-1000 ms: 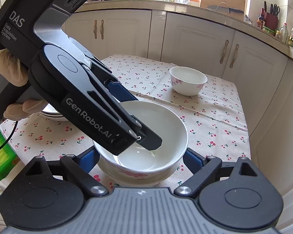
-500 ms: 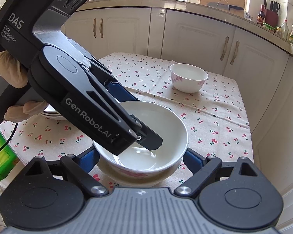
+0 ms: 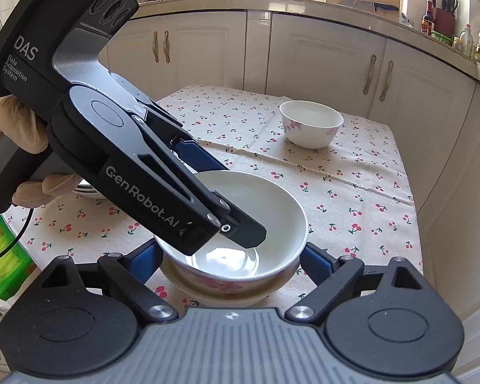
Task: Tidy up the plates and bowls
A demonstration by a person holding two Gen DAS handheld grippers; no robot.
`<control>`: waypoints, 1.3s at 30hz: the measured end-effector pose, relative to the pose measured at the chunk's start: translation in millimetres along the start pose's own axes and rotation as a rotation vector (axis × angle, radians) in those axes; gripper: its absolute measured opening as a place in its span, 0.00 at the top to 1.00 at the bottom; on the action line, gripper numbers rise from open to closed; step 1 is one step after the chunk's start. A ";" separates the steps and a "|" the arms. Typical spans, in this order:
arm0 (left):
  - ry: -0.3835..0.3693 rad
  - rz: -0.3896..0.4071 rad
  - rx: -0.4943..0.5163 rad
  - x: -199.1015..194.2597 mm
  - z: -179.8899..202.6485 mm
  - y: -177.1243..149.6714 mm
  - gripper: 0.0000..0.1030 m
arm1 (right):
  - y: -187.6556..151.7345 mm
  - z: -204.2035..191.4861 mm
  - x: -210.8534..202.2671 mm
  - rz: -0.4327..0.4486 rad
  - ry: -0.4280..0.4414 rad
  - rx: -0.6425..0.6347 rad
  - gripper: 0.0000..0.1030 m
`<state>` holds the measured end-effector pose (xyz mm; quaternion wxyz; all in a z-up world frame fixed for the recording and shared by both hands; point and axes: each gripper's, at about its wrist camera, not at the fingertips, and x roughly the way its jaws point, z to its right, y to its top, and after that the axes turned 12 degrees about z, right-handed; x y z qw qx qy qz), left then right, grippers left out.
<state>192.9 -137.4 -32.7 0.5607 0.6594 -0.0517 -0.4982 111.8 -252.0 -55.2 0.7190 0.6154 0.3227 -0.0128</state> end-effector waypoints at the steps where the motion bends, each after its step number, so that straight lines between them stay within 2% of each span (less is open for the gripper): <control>1: 0.000 0.000 0.002 0.2 0.0 -0.1 0.31 | 0.0 -0.6 -1.0 0.008 -0.004 -0.003 0.05; 2: 0.000 0.002 0.003 -0.4 -0.4 -0.1 0.31 | 0.4 -1.4 -3.0 0.019 -0.007 -0.010 0.00; 10: 0.036 0.027 -0.006 -14.0 -11.5 3.6 0.30 | 9.2 1.2 -20.6 0.067 -0.030 -0.029 0.00; 13: 0.053 0.040 -0.010 -20.5 -15.0 3.9 0.25 | 13.2 6.8 -25.6 0.098 -0.057 -0.016 0.00; 19: 0.059 0.043 -0.008 -27.5 -17.9 1.6 0.25 | 6.7 11.0 -18.6 0.067 -0.083 -0.004 0.00; 29: 0.062 0.048 -0.010 -31.4 -22.1 3.2 0.25 | 0.8 13.7 -14.3 0.056 -0.069 0.009 0.00; 39: 0.106 0.040 0.006 -27.9 -36.9 22.1 0.25 | 26.6 36.5 -21.4 0.098 -0.015 -0.067 0.00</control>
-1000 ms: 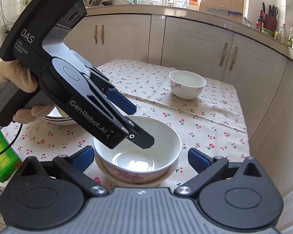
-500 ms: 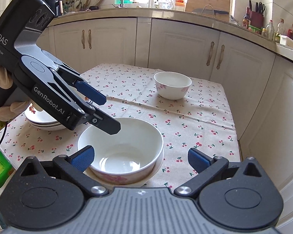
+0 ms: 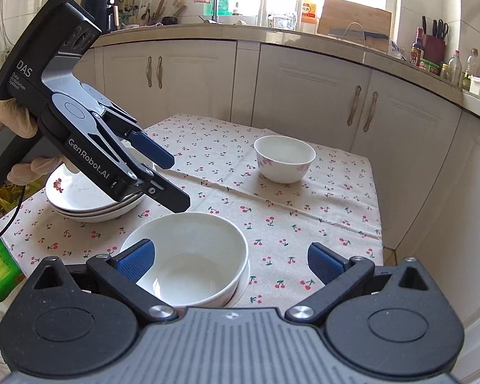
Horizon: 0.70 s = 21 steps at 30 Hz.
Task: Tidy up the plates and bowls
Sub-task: 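Move the left gripper to the plain white bowl and grasp its rim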
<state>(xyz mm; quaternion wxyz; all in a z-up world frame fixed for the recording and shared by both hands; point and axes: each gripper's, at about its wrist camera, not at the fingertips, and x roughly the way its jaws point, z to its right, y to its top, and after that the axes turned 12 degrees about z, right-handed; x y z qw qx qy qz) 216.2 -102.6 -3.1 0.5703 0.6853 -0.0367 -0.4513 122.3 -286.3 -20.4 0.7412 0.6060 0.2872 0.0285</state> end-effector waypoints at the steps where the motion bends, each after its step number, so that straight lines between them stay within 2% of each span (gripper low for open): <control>1: 0.007 -0.004 0.001 2.5 -2.7 2.7 0.25 | 3.1 4.7 2.4 0.000 0.002 -0.009 0.00; 10: 0.062 -0.033 -0.003 39.1 -35.9 31.3 0.25 | 28.3 55.3 53.7 -0.029 0.046 -0.100 0.00; 21: 0.097 -0.030 -0.037 98.5 -75.8 68.7 0.25 | 30.6 91.2 137.2 -0.091 0.102 -0.150 0.00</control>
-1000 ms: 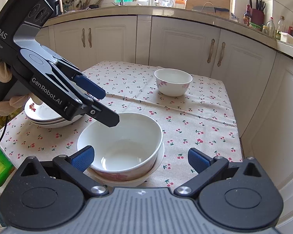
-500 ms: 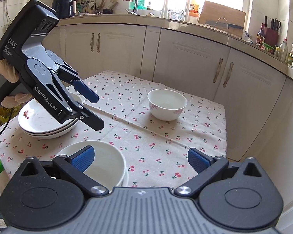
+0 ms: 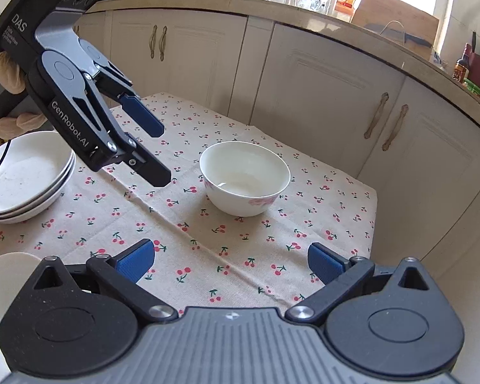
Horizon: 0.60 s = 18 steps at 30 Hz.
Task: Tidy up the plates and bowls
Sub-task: 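Move the left gripper to the plain white bowl and grasp its rim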
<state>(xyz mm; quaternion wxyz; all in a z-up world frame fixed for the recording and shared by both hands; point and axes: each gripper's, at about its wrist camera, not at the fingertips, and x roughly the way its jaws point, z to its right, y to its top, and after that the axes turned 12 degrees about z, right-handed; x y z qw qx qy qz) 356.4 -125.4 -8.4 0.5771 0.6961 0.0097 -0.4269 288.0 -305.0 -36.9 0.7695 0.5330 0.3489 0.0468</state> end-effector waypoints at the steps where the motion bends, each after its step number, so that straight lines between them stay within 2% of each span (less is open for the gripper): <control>1: 0.002 0.000 -0.004 5.3 -3.2 2.3 0.25 | 0.6 4.2 7.5 0.000 0.013 0.007 0.00; 18: 0.010 -0.009 -0.059 66.1 -33.1 17.4 0.27 | 12.4 25.4 87.8 0.017 0.109 0.020 0.00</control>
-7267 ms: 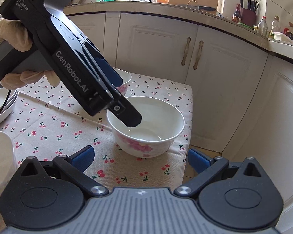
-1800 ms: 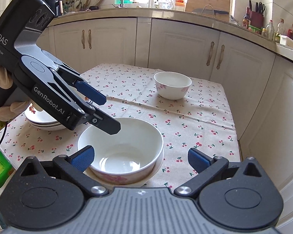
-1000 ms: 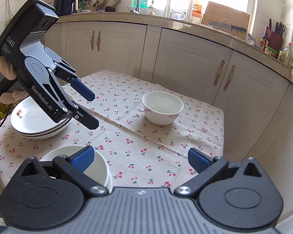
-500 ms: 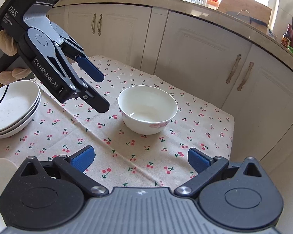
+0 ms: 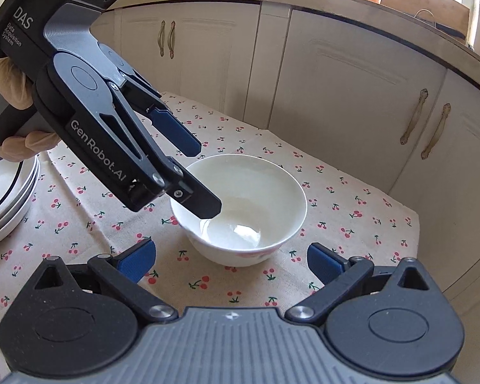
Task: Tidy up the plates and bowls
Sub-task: 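Move the left gripper to the plain white bowl and grasp its rim, then lift the white bowl with the left gripper toward the nested bowls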
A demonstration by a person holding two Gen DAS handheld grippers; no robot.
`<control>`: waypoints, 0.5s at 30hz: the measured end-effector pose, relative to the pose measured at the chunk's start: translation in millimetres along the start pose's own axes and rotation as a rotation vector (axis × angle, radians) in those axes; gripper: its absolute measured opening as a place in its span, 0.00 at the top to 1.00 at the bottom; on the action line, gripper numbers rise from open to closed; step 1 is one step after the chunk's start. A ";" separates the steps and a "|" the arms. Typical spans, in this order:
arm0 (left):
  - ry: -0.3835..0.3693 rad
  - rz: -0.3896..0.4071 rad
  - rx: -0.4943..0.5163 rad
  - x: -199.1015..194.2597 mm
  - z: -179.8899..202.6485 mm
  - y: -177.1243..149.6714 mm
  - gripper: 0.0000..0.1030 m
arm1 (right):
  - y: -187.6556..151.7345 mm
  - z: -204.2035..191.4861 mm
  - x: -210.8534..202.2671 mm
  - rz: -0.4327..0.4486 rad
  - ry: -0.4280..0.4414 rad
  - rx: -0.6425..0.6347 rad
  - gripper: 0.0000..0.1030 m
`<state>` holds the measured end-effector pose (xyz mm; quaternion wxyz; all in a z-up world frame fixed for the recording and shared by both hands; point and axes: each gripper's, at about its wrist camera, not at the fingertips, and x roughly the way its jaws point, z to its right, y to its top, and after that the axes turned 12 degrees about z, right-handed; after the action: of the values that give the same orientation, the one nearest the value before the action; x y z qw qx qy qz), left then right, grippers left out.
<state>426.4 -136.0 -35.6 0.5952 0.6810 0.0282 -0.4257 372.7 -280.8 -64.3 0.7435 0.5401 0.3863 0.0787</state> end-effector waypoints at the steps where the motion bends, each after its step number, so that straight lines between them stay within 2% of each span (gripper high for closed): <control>1: 0.001 0.002 -0.002 2.0 -0.9 0.4 0.27 | 0.6 0.2 1.8 0.002 0.004 0.000 0.00; 6: -0.006 0.003 -0.015 12.6 -3.8 2.6 0.32 | 2.8 2.3 9.3 0.013 0.003 -0.008 0.02; 15: -0.014 0.006 -0.017 23.6 -3.4 2.4 0.34 | 2.9 2.9 17.4 0.022 -0.004 -0.008 0.06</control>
<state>444.7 -144.9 -48.4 0.6026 0.6728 0.0254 -0.4284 387.4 -272.4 -70.0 0.7455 0.5416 0.3786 0.0876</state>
